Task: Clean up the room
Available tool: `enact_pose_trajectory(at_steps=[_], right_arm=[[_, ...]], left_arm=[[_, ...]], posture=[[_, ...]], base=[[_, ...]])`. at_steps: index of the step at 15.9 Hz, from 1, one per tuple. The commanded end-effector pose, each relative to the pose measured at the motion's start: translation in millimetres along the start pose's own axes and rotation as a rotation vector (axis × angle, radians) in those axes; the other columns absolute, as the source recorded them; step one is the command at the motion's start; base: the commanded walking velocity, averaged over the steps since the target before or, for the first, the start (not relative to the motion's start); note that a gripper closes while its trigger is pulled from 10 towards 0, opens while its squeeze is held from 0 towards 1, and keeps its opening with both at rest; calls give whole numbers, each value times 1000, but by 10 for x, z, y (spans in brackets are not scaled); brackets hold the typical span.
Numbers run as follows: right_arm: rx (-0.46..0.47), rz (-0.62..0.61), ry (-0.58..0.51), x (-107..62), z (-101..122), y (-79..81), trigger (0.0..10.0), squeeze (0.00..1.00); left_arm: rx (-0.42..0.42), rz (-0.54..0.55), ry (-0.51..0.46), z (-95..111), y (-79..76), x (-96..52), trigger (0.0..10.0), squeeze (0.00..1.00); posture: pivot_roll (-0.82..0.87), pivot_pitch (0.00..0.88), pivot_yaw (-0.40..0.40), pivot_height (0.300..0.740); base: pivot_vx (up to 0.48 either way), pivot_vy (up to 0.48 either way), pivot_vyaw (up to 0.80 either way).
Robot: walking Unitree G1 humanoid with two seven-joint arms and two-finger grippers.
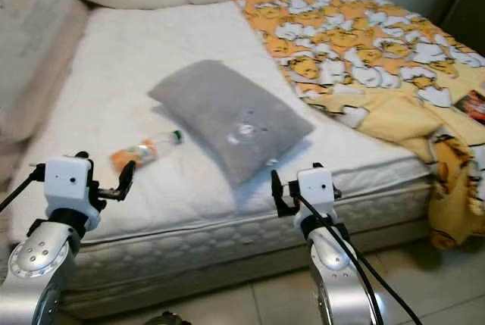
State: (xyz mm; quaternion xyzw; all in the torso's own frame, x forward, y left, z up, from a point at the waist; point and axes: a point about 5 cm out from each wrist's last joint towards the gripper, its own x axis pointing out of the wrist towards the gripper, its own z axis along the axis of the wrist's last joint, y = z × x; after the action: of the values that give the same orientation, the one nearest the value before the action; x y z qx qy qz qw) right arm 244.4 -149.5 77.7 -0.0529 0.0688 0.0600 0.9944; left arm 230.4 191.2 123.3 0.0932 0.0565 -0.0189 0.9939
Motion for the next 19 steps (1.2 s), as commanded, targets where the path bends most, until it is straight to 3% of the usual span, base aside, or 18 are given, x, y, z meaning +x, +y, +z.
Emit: enact_pose_trajectory(at_steps=[1,8,13,19], right_arm=[[5,-3,-7,10,13,23,10000,0],[-4,9,-3,28,13,-4,10000,0],[-4,21,-9,54,31,5,10000,0],[-1,33,-8,69,29,15,10000,0]], left_arm=[[16,12,-1,15,27,-9,10000,0],[33,-6,12,-10,-74,-2,10000,0],[10,8,20,-35,-85,-10,10000,0],[-1,3,33,-75,-96,-55,10000,0]], posture=[[71,0,1,740],[73,0,-12,740],[74,0,-14,740],[81,0,-18,740]], base=[[0,307,0],[0,0,67],[0,0,750],[256,0,800]])
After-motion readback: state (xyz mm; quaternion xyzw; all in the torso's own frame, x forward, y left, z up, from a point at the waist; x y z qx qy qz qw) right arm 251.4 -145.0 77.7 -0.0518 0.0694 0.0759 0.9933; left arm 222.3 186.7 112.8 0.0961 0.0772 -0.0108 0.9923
